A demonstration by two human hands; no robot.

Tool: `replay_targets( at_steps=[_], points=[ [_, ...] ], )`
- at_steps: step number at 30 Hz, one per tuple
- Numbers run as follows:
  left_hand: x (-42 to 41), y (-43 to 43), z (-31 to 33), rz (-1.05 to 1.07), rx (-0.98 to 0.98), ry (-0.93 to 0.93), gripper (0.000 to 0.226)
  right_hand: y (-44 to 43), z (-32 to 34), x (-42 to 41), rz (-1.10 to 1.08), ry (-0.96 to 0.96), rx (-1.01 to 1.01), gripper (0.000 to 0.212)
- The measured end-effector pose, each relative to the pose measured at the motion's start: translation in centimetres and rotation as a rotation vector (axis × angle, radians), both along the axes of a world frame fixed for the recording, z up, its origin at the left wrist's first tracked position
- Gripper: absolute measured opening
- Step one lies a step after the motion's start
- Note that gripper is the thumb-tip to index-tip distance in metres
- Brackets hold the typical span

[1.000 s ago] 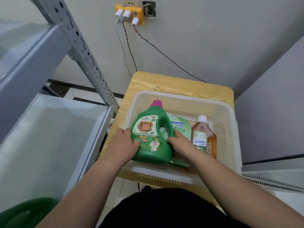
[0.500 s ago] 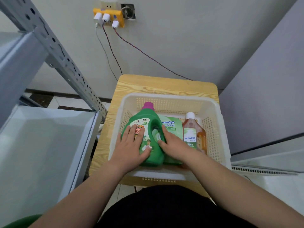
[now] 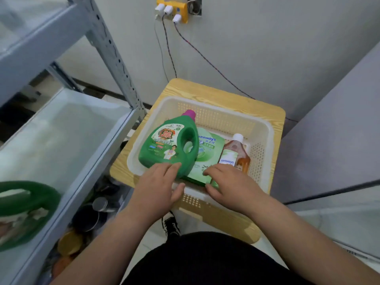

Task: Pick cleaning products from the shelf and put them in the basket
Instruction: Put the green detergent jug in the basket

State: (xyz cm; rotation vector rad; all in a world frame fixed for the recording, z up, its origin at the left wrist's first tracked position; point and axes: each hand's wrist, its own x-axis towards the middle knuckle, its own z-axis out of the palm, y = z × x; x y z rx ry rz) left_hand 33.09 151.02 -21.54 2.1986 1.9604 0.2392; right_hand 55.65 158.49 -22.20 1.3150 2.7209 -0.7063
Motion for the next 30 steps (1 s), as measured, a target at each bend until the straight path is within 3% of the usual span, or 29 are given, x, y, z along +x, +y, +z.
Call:
replay_targets(
  at_steps=[4,10,16,30],
  points=[
    [2.4,-5.6,-0.2,0.159,-0.017,0.013,0.049,-2.0,0.2,0.4,0.188,-0.016,0.039,0.038],
    [3.3,-16.2,-1.0,0.461,-0.25,-0.006,0.057,-7.1,-0.8,-2.7,0.497,-0.048,0.0,0.04],
    [2.6,-24.9,-1.1,0.727,-0.269,-0.042,0.057,-12.1,-1.0,-6.8,0.717,-0.062,-0.028,0.04],
    [-5.3,-37.6,-3.1,0.964,-0.177,-0.122,0.057,-21.7,-0.3,-21.0,0.834,-0.088,-0.038,0.038]
  ],
)
